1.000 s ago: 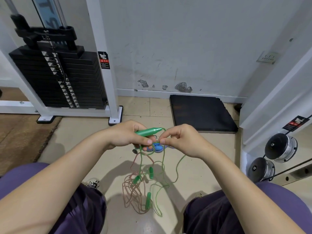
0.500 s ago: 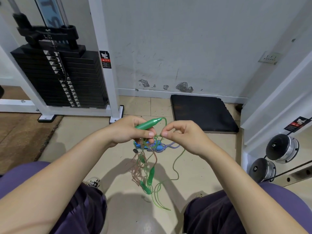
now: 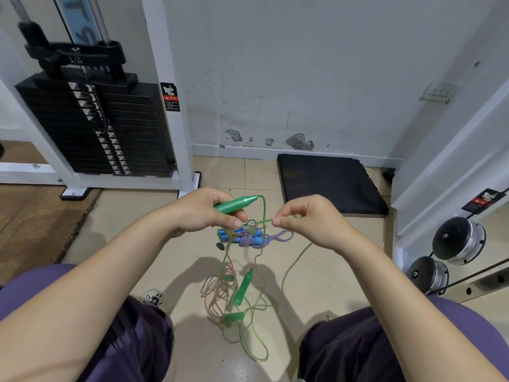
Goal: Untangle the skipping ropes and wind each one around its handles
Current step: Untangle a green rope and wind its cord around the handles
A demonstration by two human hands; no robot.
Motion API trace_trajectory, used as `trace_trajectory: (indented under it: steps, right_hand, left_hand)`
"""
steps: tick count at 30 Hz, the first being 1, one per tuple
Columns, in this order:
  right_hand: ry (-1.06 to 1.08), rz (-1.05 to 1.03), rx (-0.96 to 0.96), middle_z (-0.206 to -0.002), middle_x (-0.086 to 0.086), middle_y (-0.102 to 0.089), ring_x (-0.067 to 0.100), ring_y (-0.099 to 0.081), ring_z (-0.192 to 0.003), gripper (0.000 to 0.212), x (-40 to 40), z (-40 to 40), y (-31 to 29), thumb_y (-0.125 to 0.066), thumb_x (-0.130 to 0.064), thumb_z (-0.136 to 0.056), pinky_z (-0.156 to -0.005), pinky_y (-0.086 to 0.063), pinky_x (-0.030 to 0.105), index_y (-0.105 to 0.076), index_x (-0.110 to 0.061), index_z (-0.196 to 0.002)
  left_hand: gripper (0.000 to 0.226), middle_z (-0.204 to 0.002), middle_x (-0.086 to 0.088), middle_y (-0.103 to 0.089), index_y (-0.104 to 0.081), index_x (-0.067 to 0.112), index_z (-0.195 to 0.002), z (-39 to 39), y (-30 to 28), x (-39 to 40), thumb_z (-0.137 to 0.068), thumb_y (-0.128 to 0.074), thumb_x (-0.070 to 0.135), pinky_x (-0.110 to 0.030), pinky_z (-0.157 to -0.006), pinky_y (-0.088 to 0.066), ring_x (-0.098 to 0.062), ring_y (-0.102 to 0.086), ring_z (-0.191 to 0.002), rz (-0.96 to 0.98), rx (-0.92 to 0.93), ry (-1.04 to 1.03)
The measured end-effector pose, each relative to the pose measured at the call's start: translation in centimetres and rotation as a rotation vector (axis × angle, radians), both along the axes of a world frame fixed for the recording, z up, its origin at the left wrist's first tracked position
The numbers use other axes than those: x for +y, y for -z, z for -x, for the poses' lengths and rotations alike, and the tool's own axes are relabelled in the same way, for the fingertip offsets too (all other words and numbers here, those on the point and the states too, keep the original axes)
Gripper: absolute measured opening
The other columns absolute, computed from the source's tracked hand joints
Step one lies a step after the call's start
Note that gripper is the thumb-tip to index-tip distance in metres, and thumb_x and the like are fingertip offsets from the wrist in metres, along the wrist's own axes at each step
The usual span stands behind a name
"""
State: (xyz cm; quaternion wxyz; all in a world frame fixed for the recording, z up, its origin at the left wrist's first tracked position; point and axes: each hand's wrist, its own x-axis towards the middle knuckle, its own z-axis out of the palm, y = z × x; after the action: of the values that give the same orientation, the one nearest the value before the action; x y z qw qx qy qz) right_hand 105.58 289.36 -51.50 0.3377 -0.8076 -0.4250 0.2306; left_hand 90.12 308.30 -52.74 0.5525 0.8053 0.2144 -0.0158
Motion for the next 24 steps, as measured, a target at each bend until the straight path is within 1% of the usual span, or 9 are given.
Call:
trace_trajectory:
  steps: [4, 7, 10, 13, 15, 17, 19, 21, 24]
  right_hand:
    - [0.221, -0.159, 0.042, -0.063, 0.007, -0.059, 0.02, -0.049, -0.057, 0.019, -0.2, -1.0, -0.1, -0.072, -0.027, -0.086, -0.06, -0.041, 0.031, -0.072, -0.024, -0.068]
    - [0.162, -0.186, 0.163, -0.056, -0.004, -0.058, 0.009, -0.05, -0.05, 0.018, -0.3, -0.7, -0.2, -0.068, -0.015, -0.09, -0.058, -0.042, 0.023, -0.072, -0.017, -0.072]
    - [0.077, -0.13, 0.189, -0.052, -0.015, -0.058, -0.003, -0.047, -0.048, 0.013, 0.2, 0.4, 0.2, -0.068, -0.014, -0.091, -0.052, -0.037, 0.011, -0.074, -0.014, -0.079]
    - [0.03, -0.108, 0.226, -0.045, -0.016, -0.044, 0.0, -0.038, -0.045, 0.012, 0.7, 1.6, 0.7, -0.074, -0.021, -0.087, -0.049, -0.031, 0.013, -0.074, -0.011, -0.081]
    - [0.026, -0.169, 0.297, -0.041, -0.017, -0.043, 0.0, -0.038, -0.04, 0.015, 0.8, 2.0, 0.5, -0.072, -0.017, -0.088, -0.046, -0.028, 0.008, -0.073, -0.002, -0.087]
    - [0.033, -0.25, 0.353, -0.042, -0.015, -0.049, 0.0, -0.042, -0.038, 0.014, 0.8, 2.1, -0.2, -0.067, -0.012, -0.092, -0.044, -0.031, 0.009, -0.072, 0.001, -0.091]
    - [0.044, -0.347, 0.386, -0.046, -0.004, -0.041, 0.006, -0.03, -0.039, 0.012, 0.7, 1.6, -0.6, -0.068, -0.02, -0.091, -0.043, -0.024, 0.02, -0.074, -0.011, -0.086]
    - [0.086, -0.436, 0.43, -0.049, 0.002, -0.031, 0.013, -0.022, -0.043, 0.012, 0.4, 0.6, -0.5, -0.064, -0.024, -0.088, -0.047, -0.017, 0.022, -0.071, -0.017, -0.082]
    - [0.102, -0.405, 0.424, -0.051, 0.003, -0.044, 0.018, -0.038, -0.045, 0.016, 0.0, -0.3, -0.5, -0.057, -0.013, -0.095, -0.048, -0.032, 0.025, -0.067, -0.01, -0.083]
  left_hand:
    - [0.015, -0.086, -0.008, -0.073, -0.076, 0.015, -0.088, 0.0, 0.1, 0.1, -0.076, -0.081, 0.008, -0.031, -0.079, -0.047, -0.011, -0.064, -0.077, 0.023, -0.011, -0.035]
    - [0.008, -0.085, -0.005, -0.075, -0.076, 0.013, -0.088, -0.1, 0.3, -0.1, -0.08, -0.079, 0.015, -0.026, -0.074, -0.054, -0.012, -0.066, -0.08, 0.075, -0.069, -0.085]
    - [0.014, -0.099, -0.006, -0.075, -0.078, 0.017, -0.094, -0.3, 0.7, -0.5, -0.083, -0.077, 0.025, -0.034, -0.084, -0.056, -0.017, -0.068, -0.095, 0.08, -0.118, -0.117]
    - [0.021, -0.106, -0.003, -0.074, -0.078, 0.021, -0.098, -0.6, 0.9, -1.1, -0.081, -0.079, 0.033, -0.041, -0.095, -0.052, -0.021, -0.066, -0.106, 0.109, -0.132, -0.068]
    - [0.036, -0.106, -0.004, -0.075, -0.077, 0.02, -0.101, -0.7, 1.0, -1.5, -0.074, -0.082, 0.042, -0.04, -0.099, -0.05, -0.019, -0.067, -0.102, 0.15, -0.112, -0.005]
    - [0.036, -0.104, -0.004, -0.076, -0.074, 0.015, -0.105, -0.7, 1.1, -1.8, -0.079, -0.079, 0.039, -0.036, -0.099, -0.048, -0.015, -0.068, -0.101, 0.194, -0.089, 0.052]
    - [0.024, -0.102, -0.007, -0.076, -0.07, 0.008, -0.105, -0.7, 1.1, -1.8, -0.089, -0.067, 0.026, -0.031, -0.096, -0.05, -0.018, -0.069, -0.101, 0.224, -0.08, 0.074]
    - [0.017, -0.094, -0.01, -0.075, -0.069, 0.004, -0.102, -0.6, 1.0, -1.6, -0.094, -0.063, 0.018, -0.032, -0.094, -0.051, -0.021, -0.07, -0.093, 0.235, -0.084, 0.071]
    - [0.012, -0.073, -0.006, -0.068, -0.068, 0.004, -0.094, -0.6, 0.9, -1.2, -0.094, -0.064, 0.015, -0.037, -0.08, -0.051, -0.021, -0.063, -0.069, 0.233, -0.107, 0.018]
